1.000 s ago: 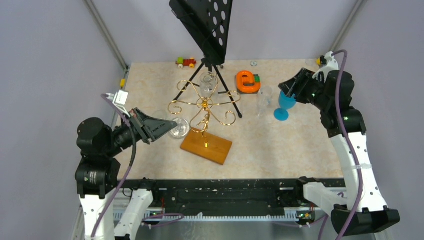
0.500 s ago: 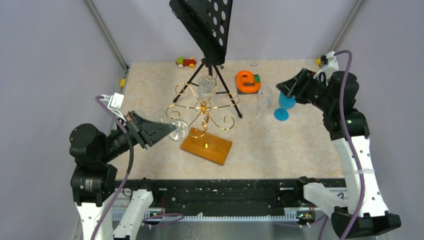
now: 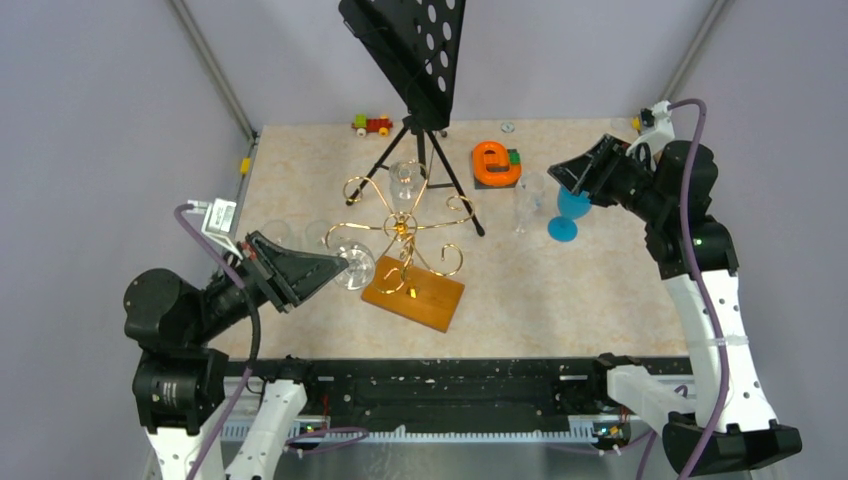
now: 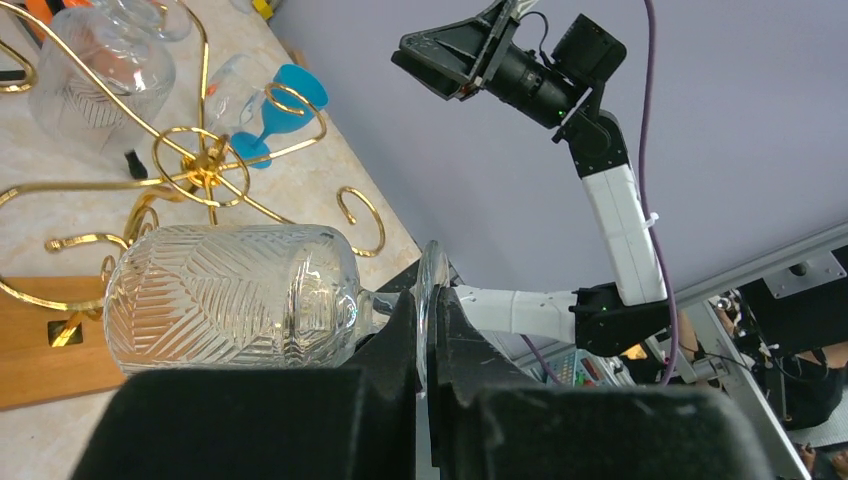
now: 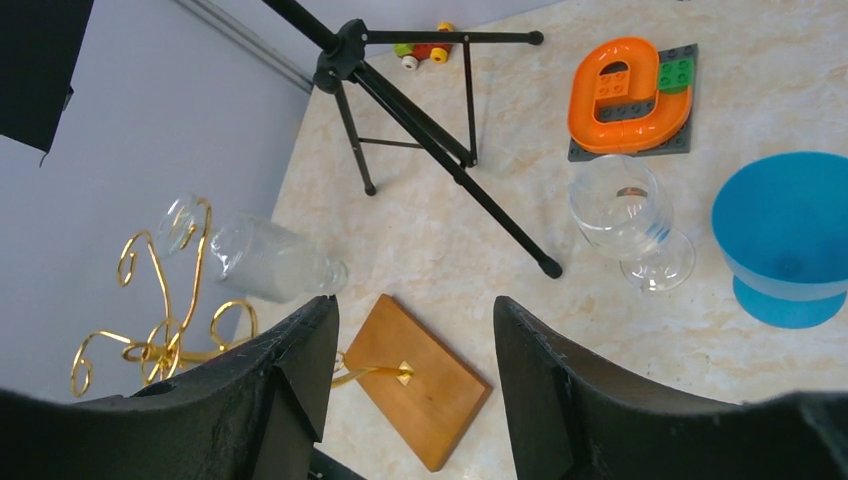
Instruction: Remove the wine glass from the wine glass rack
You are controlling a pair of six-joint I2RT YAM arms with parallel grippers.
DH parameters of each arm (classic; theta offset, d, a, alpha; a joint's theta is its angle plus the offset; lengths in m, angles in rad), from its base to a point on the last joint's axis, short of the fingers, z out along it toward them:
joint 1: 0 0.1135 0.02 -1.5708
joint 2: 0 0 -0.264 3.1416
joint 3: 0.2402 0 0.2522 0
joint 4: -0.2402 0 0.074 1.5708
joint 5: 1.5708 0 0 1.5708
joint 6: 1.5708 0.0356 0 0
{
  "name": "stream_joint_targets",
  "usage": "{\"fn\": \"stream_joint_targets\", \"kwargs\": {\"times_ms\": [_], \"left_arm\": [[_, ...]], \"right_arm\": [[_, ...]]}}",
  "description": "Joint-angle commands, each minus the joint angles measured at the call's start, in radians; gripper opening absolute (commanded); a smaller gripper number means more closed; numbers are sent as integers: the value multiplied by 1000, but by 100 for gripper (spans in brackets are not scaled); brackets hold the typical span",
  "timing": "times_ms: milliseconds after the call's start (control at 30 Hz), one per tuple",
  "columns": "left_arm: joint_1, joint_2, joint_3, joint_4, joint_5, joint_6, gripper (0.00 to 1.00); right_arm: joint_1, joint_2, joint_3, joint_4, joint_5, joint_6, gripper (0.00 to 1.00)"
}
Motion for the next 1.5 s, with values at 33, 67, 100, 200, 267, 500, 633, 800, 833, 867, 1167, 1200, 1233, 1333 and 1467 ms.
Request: {"fn": "stream_joint_targets", "kwargs": {"times_ms": [33,67,100,200,267,500,633,800,833,867,1167,1200,1233,1333,1467], "left_arm": [[2,-50,49,71,-33,12,0],[2,-52,53,71,-35,10,0],[2,-48,58,73,-37,8,0],[2,-30,83,96,-37,-7,0],[2,-13,96,141,-29,-38,0],[1,34,25,440,2,-258,0],[2,68,-83,744,23,-448,0],[1,114,-99,915,-8,-561,0],[1,123,-104,955,-13,-596,0],[1,131,-117,1003,-21,-637,0],[-34,182,-223,1226,-96,-846,0],[-50,182,-236,1243,-113,-855,0],[-67,186,-242,1249,-125,-853,0],[-151,205,-257,1270,-168,-839,0],[-317,255,-270,1288,-246,-780,0]], "right_arm": [[2,3,27,76,-40,43,60],[4,0,21,89,-49,54,60],[3,-5,14,102,-60,67,59],[3,-33,-30,168,-97,115,59],[3,-54,-57,208,-119,149,59],[3,-90,-97,340,-201,229,61],[3,-119,-178,536,-286,341,70],[10,-168,-306,882,-327,535,78],[18,-173,-323,934,-327,561,78],[29,-175,-336,977,-326,582,79],[227,-141,-367,1146,-258,612,82],[260,-127,-368,1173,-249,620,82],[298,-111,-370,1197,-237,622,82],[399,-54,-369,1273,-196,623,82],[516,10,-362,1365,-157,622,82]]}}
